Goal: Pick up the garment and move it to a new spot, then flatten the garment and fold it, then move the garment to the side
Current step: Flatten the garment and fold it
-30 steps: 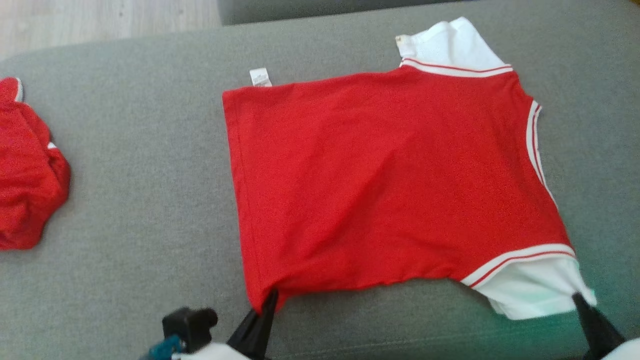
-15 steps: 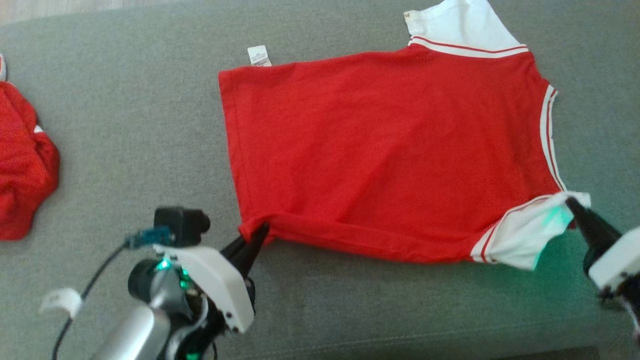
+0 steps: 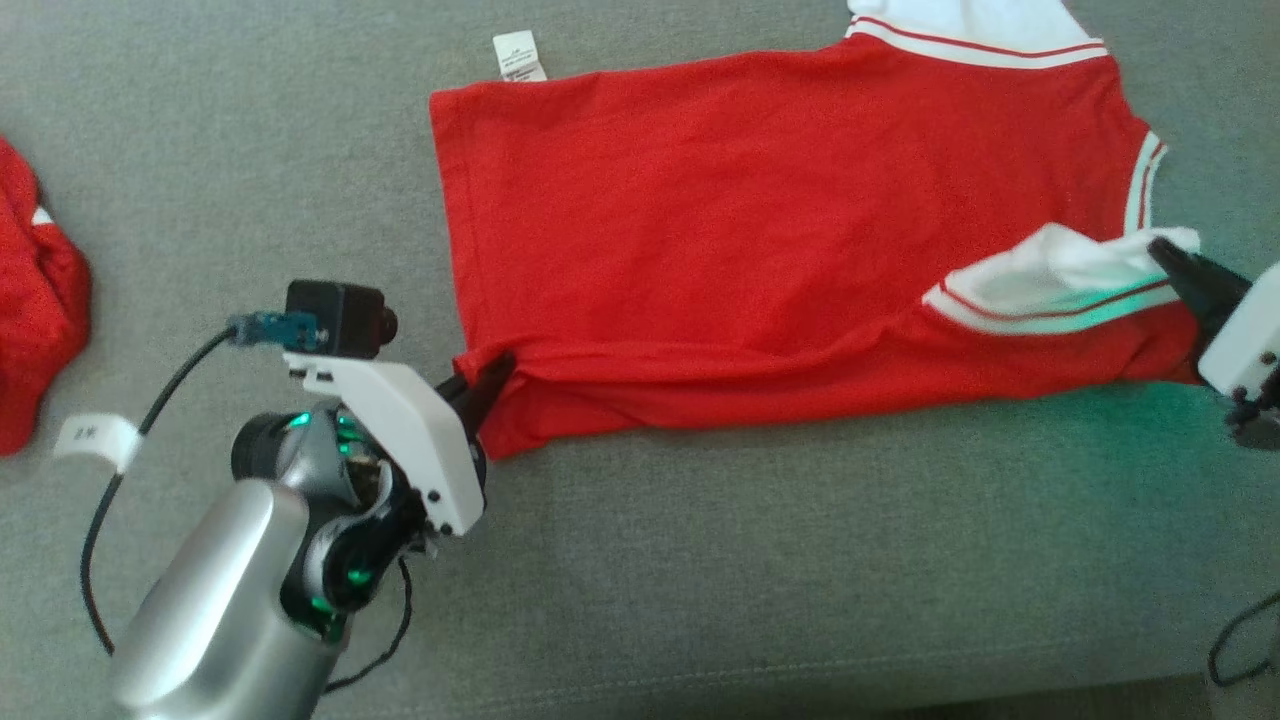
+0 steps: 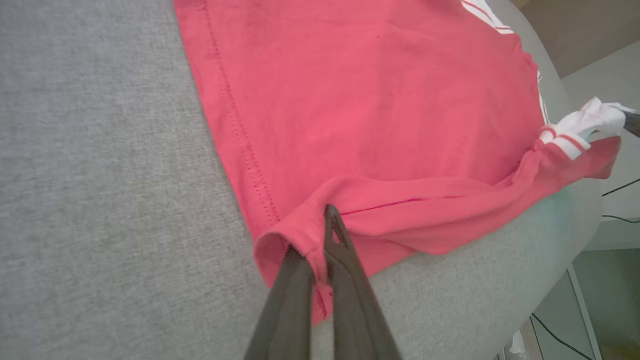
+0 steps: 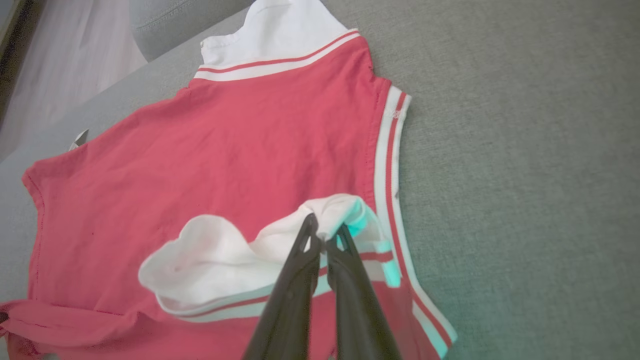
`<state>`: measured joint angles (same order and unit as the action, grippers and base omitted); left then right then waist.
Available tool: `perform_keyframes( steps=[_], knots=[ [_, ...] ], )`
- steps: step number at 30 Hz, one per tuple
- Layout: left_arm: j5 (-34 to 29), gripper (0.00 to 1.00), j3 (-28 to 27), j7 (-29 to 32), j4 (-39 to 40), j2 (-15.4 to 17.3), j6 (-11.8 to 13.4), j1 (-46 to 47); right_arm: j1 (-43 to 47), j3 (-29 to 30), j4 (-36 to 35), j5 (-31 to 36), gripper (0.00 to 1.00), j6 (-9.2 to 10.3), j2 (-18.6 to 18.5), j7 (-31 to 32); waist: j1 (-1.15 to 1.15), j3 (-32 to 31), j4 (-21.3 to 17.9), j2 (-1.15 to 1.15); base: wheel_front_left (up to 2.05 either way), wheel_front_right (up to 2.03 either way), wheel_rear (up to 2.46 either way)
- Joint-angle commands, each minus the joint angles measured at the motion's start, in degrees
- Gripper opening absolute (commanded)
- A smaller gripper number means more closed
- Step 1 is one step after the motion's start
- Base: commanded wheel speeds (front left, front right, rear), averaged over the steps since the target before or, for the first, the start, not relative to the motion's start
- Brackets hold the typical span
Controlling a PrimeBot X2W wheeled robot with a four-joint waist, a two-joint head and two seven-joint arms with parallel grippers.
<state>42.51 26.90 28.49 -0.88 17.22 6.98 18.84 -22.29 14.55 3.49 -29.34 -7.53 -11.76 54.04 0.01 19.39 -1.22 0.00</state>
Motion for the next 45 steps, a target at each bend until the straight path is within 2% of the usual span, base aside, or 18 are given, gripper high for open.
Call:
perform_keyframes(
  steps=[1, 4, 5, 6, 7, 8, 9, 15, 21, 27, 33, 45],
  knots=[
    [-0.44, 0.0, -2.53, 0.06, 1.1, 0.67, -0.31, 2.96, -1.99, -1.41, -1.24, 0.43, 0.0, 0.04, -1.36, 0.22, -0.01, 0.37, 0.41, 0.0, 0.0, 0.0, 0.0],
    [-0.77, 0.0, -2.44, -0.32, -0.93, 0.15, -0.16, 4.21, -3.95, -3.47, 0.67, 1.1, 0.0, 0.04, -2.66, -0.53, -0.01, 0.73, 0.69, 0.0, 0.0, 0.0, 0.0],
    [-0.84, 0.04, -2.43, -0.55, -1.5, -0.05, -0.08, 4.45, -4.34, -4.43, 1.02, 1.0, 0.06, 0.04, -3.2, -0.95, -0.01, 0.79, 0.76, 0.0, 0.0, 0.0, 0.0],
    [-0.83, 0.3, -2.3, -0.68, -1.97, -0.22, -0.18, 4.55, -4.5, -5.61, 1.19, 0.65, 0.97, 0.04, -3.91, -1.39, -0.01, 0.81, 0.84, 0.0, 0.0, 0.0, 0.0],
    [-0.69, 0.48, -2.1, -0.73, -2.32, -0.35, -0.47, 4.52, -4.34, -6.48, 1.44, 0.21, 1.0, 0.04, -4.53, -1.67, -0.01, 0.76, 0.9, 0.0, 0.0, 0.0, 0.0],
    [-0.51, 0.94, -1.84, -0.81, -2.44, -0.39, -1.0, 4.42, -3.94, -7.41, 1.41, -0.43, 1.0, 0.04, -5.19, -1.95, -0.01, 0.64, 0.97, 0.0, 0.0, 0.0, 0.0],
    [-0.37, 1.0, -1.76, -1.01, -2.46, -0.41, -1.27, 4.21, -3.32, -8.08, 1.26, -1.14, 1.0, 0.04, -5.9, -2.3, -0.01, 0.46, 1.03, 0.0, 0.0, 0.0, 0.0],
    [0.57, 1.0, -3.37, -3.95, 0.99, 0.3, -1.27, 0.46, 2.29, -10.37, -1.65, -3.9, 1.0, 0.04, -9.84, -4.39, -0.01, -1.48, 0.33, 0.0, 0.0, 0.0, 0.0],
    [0.79, 1.0, -4.27, -5.49, 8.56, 2.18, 0.76, -7.91, 11.68, -10.52, -6.09, -4.26, 1.0, 0.04, -13.76, -6.12, -0.01, -1.94, -0.08, 0.0, 0.0, 0.0, 0.0],
    [-0.6, 1.0, -3.19, -6.22, 7.83, 1.71, 2.15, -9.49, 12.12, -7.97, -4.37, -1.36, 1.0, 0.04, -12.5, -8.96, -0.01, -0.63, 0.1, 0.0, 0.0, 0.0, 0.0],
    [-0.43, 1.0, -1.91, -6.17, 6.05, 0.47, 1.43, -8.16, 10.03, -6.63, -2.52, 0.26, 1.0, 0.04, -11.62, -9.21, -0.01, 0.17, 0.35, 0.0, 0.0, 0.0, 0.0],
    [-0.06, 1.0, -1.02, -6.25, 3.09, -0.59, 0.08, -5.12, 7.51, -9.22, 2.16, 1.77, 1.0, 0.04, -10.99, -9.23, -0.01, 1.95, 0.3, 0.0, 0.0, 0.0, 0.0]
  ],
)
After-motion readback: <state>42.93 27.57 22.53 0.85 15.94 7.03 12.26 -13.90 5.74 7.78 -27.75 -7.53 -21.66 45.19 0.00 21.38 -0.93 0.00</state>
